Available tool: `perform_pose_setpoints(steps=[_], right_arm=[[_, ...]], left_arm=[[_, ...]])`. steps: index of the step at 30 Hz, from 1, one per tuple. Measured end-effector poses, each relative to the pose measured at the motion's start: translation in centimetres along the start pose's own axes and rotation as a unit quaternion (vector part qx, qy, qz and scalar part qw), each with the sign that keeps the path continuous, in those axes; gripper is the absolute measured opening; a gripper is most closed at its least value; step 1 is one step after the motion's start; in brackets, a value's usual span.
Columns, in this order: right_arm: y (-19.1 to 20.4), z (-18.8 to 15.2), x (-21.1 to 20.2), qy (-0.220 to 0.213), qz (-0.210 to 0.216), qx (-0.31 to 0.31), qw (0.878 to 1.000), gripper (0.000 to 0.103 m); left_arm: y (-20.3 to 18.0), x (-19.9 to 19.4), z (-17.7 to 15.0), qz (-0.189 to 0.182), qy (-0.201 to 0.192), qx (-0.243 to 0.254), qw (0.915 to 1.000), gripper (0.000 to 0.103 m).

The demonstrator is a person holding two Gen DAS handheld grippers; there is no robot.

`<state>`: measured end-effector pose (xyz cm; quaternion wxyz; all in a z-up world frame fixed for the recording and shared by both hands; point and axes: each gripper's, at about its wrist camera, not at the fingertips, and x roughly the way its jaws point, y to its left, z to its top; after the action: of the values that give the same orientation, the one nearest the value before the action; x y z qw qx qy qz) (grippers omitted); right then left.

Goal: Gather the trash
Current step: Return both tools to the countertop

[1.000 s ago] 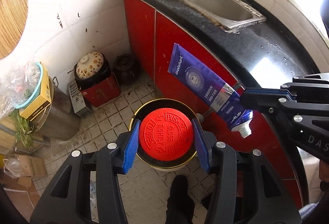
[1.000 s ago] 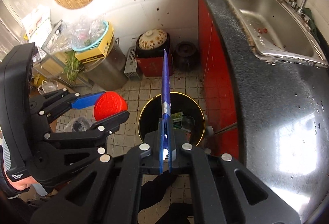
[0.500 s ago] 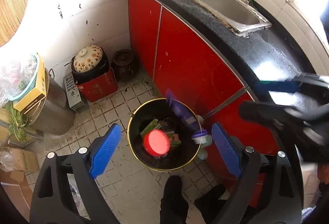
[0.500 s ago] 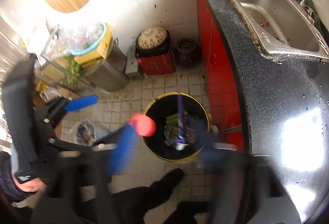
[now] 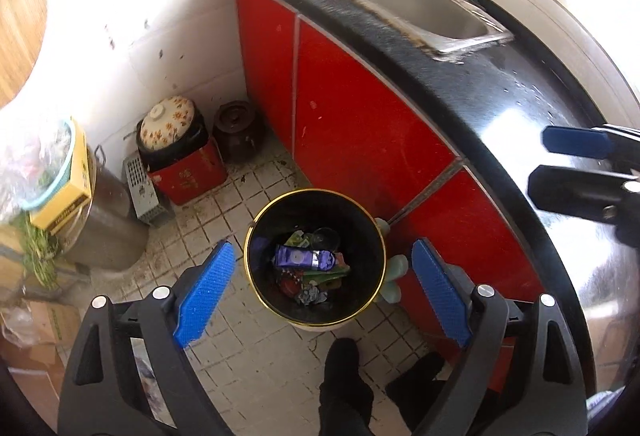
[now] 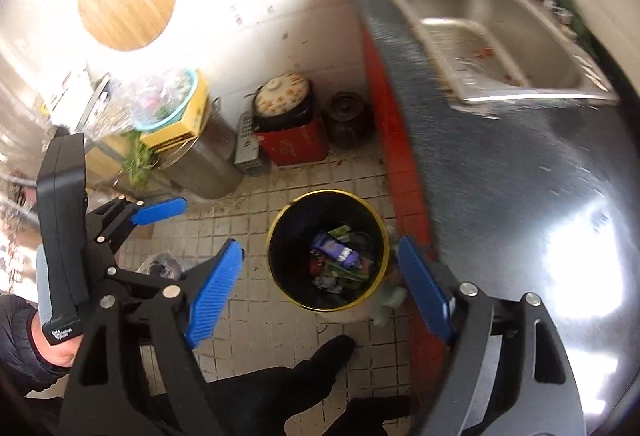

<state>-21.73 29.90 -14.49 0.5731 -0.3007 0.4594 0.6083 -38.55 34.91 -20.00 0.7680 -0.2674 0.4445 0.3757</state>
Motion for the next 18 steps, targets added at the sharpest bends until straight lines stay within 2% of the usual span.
perform_pose_setpoints(steps=[2,5,8,11,12,14,15,18], right_arm=[[-1.9,-1.2,-2.7,-0.023,-0.023,0.027,0.999,0.085],[-5.4,-3.6,-6.6,-0.050,-0.059,0.077,0.994,0.087],[-10.3,-7.4,-11.4,-0.079,-0.107,0.142,0.981,0.087],[-14.8,-12.1,-16.4,-0.106,-0.162,0.209,0.959,0.087],[-16.0,-13.6,-17.9,-0.112,-0.182,0.228,0.950,0.087],[-18.6,-17.5,-21.4,-0.123,-0.227,0.272,0.927,0.087],[-19.4,-18.9,-22.6,-0.126,-0.240,0.287,0.919,0.087],[-21.9,-24.6,-26.6,-0.138,-0.286,0.348,0.882,0.087]], left_arm=[[-1.4,-0.3,0.6,0.003,-0.001,0.018,0.9998,0.093],[-5.4,-0.9,1.8,-0.018,-0.008,0.058,0.9981,0.094],[-10.0,-1.4,2.6,-0.046,-0.014,0.104,0.9934,0.094],[-16.1,-2.0,2.8,-0.085,-0.021,0.174,0.9809,0.094],[-18.8,-2.2,2.7,-0.101,-0.024,0.203,0.9737,0.094],[-22.8,-2.6,2.4,-0.126,-0.028,0.242,0.9617,0.094],[-25.5,-2.8,2.0,-0.142,-0.029,0.265,0.9534,0.094],[-31.4,-3.3,1.0,-0.181,-0.029,0.311,0.9327,0.094]])
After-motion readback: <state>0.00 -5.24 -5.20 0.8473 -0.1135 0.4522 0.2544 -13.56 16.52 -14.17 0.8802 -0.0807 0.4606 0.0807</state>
